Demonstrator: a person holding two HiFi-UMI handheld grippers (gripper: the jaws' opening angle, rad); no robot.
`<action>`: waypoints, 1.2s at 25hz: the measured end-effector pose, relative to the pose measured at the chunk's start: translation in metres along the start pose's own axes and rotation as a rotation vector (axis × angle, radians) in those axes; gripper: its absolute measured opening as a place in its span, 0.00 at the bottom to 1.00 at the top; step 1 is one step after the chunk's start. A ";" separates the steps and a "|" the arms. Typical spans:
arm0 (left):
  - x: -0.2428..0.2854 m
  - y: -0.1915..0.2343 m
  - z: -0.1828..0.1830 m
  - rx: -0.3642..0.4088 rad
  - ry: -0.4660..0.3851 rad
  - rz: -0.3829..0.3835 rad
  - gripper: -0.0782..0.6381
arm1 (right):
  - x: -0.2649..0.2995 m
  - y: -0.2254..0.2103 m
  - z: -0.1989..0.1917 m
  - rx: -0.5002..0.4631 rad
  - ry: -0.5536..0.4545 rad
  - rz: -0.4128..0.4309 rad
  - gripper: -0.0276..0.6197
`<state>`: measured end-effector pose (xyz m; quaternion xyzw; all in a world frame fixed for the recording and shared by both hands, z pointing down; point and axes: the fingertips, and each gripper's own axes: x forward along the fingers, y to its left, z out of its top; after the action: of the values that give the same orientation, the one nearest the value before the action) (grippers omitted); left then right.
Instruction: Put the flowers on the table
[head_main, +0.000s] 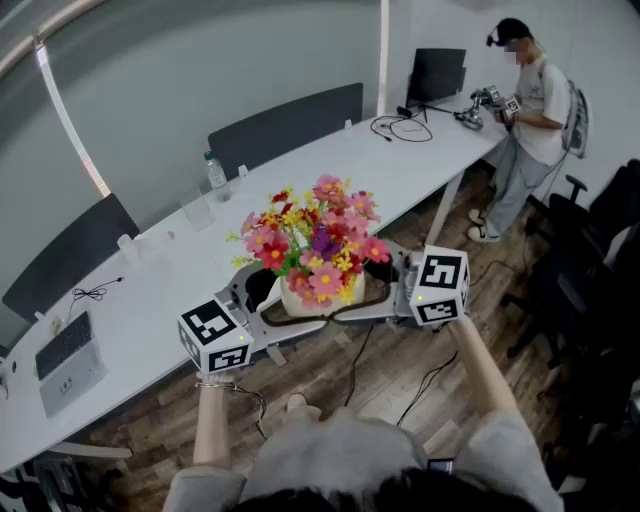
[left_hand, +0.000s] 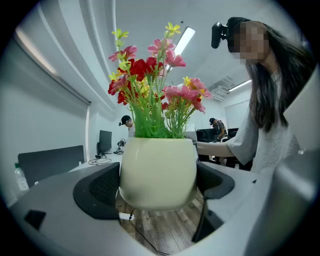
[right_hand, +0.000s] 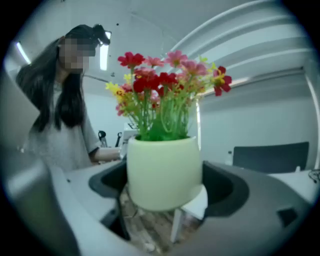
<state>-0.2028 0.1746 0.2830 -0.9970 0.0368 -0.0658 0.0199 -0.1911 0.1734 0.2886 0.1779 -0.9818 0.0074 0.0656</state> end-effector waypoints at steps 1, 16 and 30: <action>0.000 0.001 0.000 -0.001 -0.002 0.001 0.76 | 0.001 0.000 0.000 0.002 0.000 0.000 0.75; 0.009 -0.005 -0.003 -0.025 -0.045 -0.034 0.76 | -0.011 0.001 -0.009 0.042 -0.021 -0.037 0.75; 0.068 0.024 -0.006 -0.051 -0.041 -0.087 0.76 | -0.051 -0.049 -0.025 0.089 -0.046 -0.098 0.74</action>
<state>-0.1379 0.1452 0.2970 -0.9989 -0.0052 -0.0452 -0.0075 -0.1240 0.1464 0.3060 0.2288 -0.9718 0.0436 0.0355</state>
